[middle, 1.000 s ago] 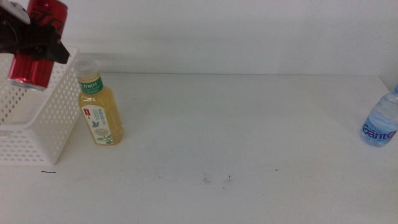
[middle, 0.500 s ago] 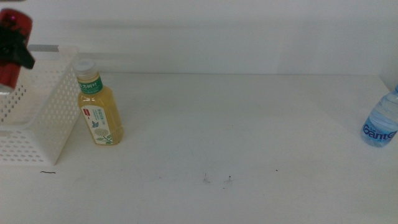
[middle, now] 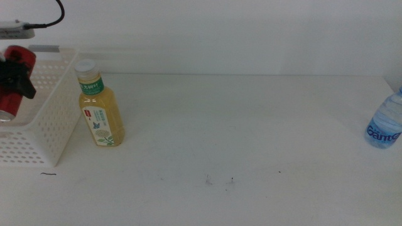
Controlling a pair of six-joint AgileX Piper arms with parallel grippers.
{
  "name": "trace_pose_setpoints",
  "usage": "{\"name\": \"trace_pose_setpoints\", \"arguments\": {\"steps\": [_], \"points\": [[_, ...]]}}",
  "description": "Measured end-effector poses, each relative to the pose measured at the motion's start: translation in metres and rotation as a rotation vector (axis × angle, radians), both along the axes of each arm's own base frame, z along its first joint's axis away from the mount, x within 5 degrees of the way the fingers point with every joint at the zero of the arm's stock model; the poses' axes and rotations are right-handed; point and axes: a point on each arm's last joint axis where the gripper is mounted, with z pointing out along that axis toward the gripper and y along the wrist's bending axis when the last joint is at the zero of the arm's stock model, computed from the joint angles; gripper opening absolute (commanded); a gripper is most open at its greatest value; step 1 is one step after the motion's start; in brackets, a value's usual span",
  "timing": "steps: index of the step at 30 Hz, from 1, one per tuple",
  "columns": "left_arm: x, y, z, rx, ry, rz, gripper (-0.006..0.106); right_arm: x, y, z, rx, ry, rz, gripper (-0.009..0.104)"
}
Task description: Use arms to grab the bottles and put them into the dustbin to the left of the table.
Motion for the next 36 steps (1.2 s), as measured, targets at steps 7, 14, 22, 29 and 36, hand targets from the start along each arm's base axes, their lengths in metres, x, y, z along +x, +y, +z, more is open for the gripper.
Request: {"name": "trace_pose_setpoints", "arguments": {"steps": [7, 14, 22, 29, 36], "points": [[0.0, 0.003, 0.0, 0.029, -0.002, 0.002, 0.072, 0.0, 0.0, 0.0, 0.0, 0.0, 0.0, 0.092], [-0.001, 0.002, 0.002, 0.017, 0.01, 0.027, 0.094, 0.0, 0.0, 0.0, 0.0, 0.0, 0.0, 0.092], [-0.015, -0.022, 0.057, 0.031, -0.086, 0.092, 0.094, 0.0, 0.0, 0.0, 0.0, 0.0, 0.0, 0.092], [-0.068, -0.094, 0.111, 0.038, -0.296, 0.058, 0.094, 0.0, 0.0, 0.0, 0.0, 0.0, 0.0, 0.092], [-0.145, -0.138, 0.12, 0.027, -0.569, 0.031, 0.094, 0.0, 0.0, 0.0, 0.0, 0.0, 0.0, 0.092]]}}
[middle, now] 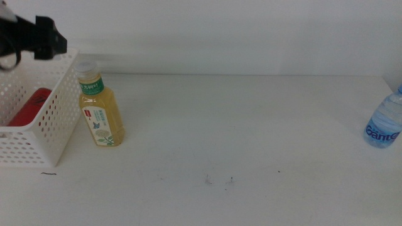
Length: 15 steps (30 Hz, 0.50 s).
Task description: Use arms to grab the bottles and put them into the dustbin to the left of the table.
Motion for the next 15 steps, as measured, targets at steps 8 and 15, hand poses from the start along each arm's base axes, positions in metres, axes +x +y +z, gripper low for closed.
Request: {"name": "trace_pose_setpoints", "arguments": {"steps": [8, 15], "points": [[-0.073, -0.024, -0.019, -0.026, -0.119, -0.066, 0.094, 0.0, 0.0, 0.0, 0.0, 0.0, 0.0, 0.092], [-0.116, -0.028, -0.053, -0.028, -0.26, -0.078, 0.094, 0.0, 0.0, 0.0, 0.0, 0.0, 0.0, 0.092]]}}
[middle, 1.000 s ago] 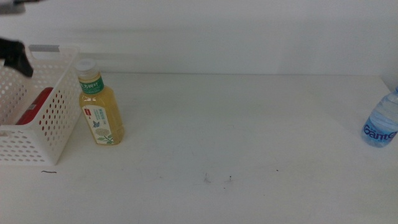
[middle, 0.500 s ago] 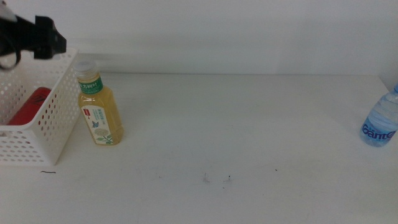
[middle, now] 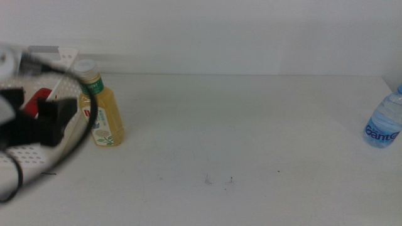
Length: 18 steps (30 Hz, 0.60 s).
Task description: Use arms to grab the bottles and put them into the dustbin to the left of the table.
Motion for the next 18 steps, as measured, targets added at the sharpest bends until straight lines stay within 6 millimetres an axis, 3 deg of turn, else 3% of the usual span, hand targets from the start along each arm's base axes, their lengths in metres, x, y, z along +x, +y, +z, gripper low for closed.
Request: {"name": "trace_pose_setpoints", "arguments": {"steps": [9, 18], "points": [[-0.029, 0.006, -0.057, 0.033, -0.046, 0.02, 0.094, 0.0, 0.0, 0.0, 0.0, 0.0, 0.0, 0.092], [-0.037, 0.006, -0.088, -0.027, -0.172, 0.048, 0.094, 0.0, 0.0, 0.0, 0.0, 0.0, 0.0, 0.092]]}}
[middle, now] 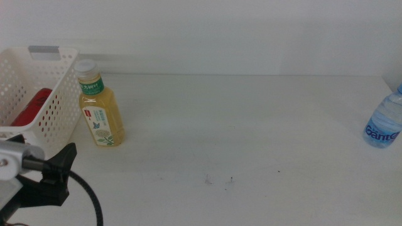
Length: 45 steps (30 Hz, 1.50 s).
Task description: Use arms to grab the bottles and put them into the dustbin to the left of the table.
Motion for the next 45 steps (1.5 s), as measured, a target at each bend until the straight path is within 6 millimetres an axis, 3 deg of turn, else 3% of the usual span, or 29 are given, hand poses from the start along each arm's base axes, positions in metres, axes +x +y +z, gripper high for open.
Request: {"name": "trace_pose_setpoints", "arguments": {"steps": [13, 45], "points": [[-0.008, 0.003, -0.018, -0.036, -0.051, 0.021, 0.094, 0.0, 0.0, 0.0, 0.0, 0.0, 0.0, 0.092], [-0.008, 0.002, -0.014, -0.052, -0.123, 0.003, 0.094, 0.0, 0.0, 0.0, 0.0, 0.0, 0.0, 0.092]]}}
